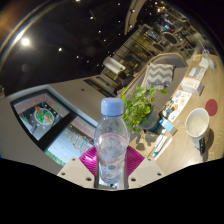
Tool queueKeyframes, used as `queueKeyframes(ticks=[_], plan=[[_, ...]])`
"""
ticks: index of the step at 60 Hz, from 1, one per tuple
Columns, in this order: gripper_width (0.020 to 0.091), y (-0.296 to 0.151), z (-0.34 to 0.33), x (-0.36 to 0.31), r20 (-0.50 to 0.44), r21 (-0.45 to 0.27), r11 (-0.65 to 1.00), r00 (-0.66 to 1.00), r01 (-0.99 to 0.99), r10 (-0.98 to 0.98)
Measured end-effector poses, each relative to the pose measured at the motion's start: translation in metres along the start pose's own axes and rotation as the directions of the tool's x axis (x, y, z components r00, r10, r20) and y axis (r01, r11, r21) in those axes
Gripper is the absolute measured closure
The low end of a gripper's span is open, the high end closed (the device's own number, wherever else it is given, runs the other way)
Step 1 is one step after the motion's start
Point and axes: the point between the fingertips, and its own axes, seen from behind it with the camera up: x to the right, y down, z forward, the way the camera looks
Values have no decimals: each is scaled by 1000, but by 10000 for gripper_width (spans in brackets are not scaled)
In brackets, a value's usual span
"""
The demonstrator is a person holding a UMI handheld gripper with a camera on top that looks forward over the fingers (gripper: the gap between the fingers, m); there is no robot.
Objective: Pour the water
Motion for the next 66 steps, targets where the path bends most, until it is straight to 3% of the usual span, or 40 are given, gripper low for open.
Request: queueKeyframes(ticks=[10,24,31,46,55,59,66], plan=[[781,-38,-14,18,110,-6,867,862,-498,495],[779,-41,-3,75,132,-109,546,532,-831,836],[779,-34,-2,99,81,-148,426,418,-892,905],[780,-37,-13,93,27,-245,404,410,-882,912],[781,-60,-24,82,38,-282,626,643,-727,765],[781,-84,-28,72,67,-275,748,764,-604,642],[778,-156,-40,65,135,-182,928,926,-326,352]])
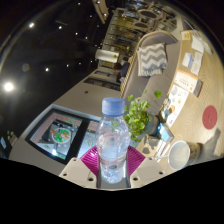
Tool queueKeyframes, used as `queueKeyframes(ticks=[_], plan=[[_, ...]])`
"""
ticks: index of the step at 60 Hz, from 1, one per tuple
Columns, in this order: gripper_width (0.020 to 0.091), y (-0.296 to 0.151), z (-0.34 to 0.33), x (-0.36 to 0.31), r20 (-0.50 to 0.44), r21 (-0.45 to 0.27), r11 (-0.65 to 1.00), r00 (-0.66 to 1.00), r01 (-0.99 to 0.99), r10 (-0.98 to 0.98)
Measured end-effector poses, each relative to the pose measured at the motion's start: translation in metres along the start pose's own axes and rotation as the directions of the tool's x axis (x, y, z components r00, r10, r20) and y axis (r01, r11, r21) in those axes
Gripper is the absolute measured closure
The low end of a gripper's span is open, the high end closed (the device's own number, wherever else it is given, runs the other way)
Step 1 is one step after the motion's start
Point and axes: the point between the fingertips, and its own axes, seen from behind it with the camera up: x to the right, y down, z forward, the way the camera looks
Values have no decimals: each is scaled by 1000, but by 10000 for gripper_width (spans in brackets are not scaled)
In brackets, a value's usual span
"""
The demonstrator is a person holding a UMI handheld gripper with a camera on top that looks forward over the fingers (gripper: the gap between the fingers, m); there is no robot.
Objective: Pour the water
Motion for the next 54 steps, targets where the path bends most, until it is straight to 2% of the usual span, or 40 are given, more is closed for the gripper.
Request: queueKeyframes(ticks=[7,11,16,22,29,30,38,51,54], plan=[[778,-71,-30,-16,-65,74,936,938,345,-340],[776,-101,-29,-3,-154,74,846,844,529,-514],[778,-132,-45,33,-261,29,700,682,713,-683],[777,-150,-47,96,-359,-89,521,461,849,-812],[774,-147,-43,160,-395,-201,424,323,883,-860],[774,-147,-43,182,-398,-212,418,313,884,-863],[772,-131,-36,234,-403,-294,418,285,860,-870],[770,-119,-39,274,-387,-309,412,282,858,-878],[764,-119,-37,273,-390,-287,412,288,865,-875]])
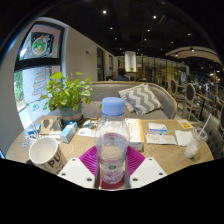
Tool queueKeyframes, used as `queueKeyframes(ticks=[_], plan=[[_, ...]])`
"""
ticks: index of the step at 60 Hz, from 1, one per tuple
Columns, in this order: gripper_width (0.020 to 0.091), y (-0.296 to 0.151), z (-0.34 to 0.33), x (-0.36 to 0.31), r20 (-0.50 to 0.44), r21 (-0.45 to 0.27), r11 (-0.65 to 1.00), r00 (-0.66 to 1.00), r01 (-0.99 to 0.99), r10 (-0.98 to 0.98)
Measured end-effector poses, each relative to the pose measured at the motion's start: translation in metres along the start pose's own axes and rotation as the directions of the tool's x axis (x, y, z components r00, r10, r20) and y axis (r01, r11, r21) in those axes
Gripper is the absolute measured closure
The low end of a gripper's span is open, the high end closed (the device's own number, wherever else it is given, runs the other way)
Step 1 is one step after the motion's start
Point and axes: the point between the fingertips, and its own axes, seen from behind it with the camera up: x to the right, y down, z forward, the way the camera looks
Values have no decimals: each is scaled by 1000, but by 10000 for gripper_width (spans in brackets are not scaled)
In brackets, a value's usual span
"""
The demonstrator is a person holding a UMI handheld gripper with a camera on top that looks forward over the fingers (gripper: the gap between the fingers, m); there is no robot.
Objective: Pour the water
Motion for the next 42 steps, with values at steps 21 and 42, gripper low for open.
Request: queueKeyframes(ticks=[21,42], plan=[[456,26,-5,-3,-42,-90,993,997,-70,66],[247,27,-122,-27,-148,-207,969,983,-137,107]])
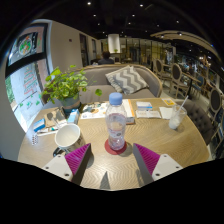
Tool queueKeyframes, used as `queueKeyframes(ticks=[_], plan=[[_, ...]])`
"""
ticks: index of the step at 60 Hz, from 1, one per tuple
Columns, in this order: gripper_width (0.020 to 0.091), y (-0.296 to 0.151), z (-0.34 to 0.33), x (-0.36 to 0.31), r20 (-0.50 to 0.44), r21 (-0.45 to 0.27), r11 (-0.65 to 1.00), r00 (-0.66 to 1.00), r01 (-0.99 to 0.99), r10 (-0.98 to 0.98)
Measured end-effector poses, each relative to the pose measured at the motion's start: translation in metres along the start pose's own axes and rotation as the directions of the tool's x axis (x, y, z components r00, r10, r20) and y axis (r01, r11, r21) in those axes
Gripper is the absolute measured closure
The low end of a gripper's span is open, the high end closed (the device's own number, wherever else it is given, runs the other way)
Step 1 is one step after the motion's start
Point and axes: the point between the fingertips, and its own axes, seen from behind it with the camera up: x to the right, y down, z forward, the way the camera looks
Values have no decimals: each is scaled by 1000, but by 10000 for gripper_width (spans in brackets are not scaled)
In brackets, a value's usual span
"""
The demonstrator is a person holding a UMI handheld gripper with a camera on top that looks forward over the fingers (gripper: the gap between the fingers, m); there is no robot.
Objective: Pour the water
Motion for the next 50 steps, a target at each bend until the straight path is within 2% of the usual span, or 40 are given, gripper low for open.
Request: queueKeyframes(ticks=[11,20,34,50], plan=[[248,3,-95,-19,-62,-7,1000,998,13,-14],[251,11,-145,-37,-89,-6,1000,996,-2,1],[249,27,-169,-53,-102,-30,999,994,36,-38],[248,18,-175,-64,-92,3,1000,995,26,-25]])
